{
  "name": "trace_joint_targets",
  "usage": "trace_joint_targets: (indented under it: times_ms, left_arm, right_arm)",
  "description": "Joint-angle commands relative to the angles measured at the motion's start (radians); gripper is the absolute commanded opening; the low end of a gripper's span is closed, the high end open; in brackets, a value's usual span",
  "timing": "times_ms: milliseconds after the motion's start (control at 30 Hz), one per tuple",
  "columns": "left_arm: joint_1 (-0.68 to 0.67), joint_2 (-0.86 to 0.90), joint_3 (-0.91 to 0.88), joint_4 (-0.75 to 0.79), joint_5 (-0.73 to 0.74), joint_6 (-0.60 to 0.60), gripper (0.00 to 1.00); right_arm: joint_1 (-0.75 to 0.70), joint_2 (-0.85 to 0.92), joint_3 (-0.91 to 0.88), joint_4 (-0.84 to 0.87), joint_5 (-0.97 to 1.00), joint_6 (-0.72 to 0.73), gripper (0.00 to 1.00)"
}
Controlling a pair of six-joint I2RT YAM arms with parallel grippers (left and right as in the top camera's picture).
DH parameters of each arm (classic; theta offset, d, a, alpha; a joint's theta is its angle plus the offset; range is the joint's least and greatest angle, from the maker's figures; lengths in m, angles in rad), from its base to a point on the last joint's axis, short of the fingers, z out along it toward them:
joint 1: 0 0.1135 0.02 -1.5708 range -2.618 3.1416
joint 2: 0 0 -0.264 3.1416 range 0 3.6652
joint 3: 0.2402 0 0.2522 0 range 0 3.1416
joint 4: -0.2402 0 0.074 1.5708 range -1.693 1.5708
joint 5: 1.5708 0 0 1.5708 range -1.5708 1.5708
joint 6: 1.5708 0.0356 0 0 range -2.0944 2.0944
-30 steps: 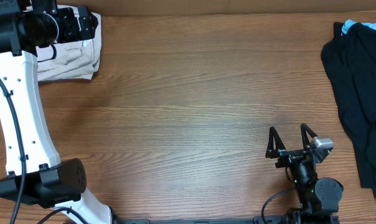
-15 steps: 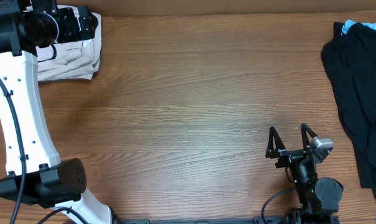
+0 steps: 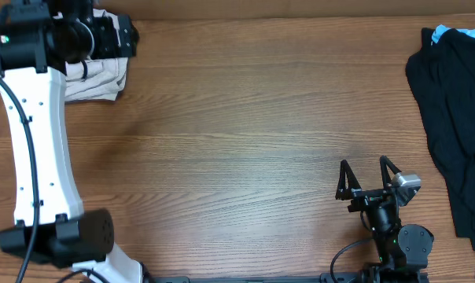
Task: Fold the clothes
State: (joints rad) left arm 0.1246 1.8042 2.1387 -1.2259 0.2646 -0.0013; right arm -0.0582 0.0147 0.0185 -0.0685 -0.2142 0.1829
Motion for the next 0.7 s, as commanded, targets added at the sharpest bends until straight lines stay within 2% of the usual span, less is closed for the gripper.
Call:
trace_joint_targets:
  times_ms: [0, 100, 233, 533, 667]
  left_arm:
    - [0.000, -0.138, -0.118, -0.003, -0.025, 0.002, 1.00]
    - [-0.001, -0.231, -0.254, 0.037, -0.036, 0.002, 1.00]
    - [-0.010, -0.400, -0.498, 0.168, -0.036, 0.002, 1.00]
    - [-0.124, -0.906, -1.110, 0.694, -0.036, 0.002, 1.00]
    - [-0.126, -1.138, -1.334, 0.854, -0.038, 0.001, 1.00]
  right_arm:
    - [-0.005, -0.012, -0.011, 0.006, -0.008, 0.003, 1.00]
    - [-0.005, -0.012, -0.011, 0.006, -0.008, 0.003, 1.00]
    - [-0.005, -0.012, -0.011, 0.006, -0.008, 0.003, 1.00]
    - [-0.005, -0.012, -0.011, 0.006, -0.008, 0.003, 1.00]
    - [-0.005, -0.012, -0.011, 0.006, -0.008, 0.003, 1.00]
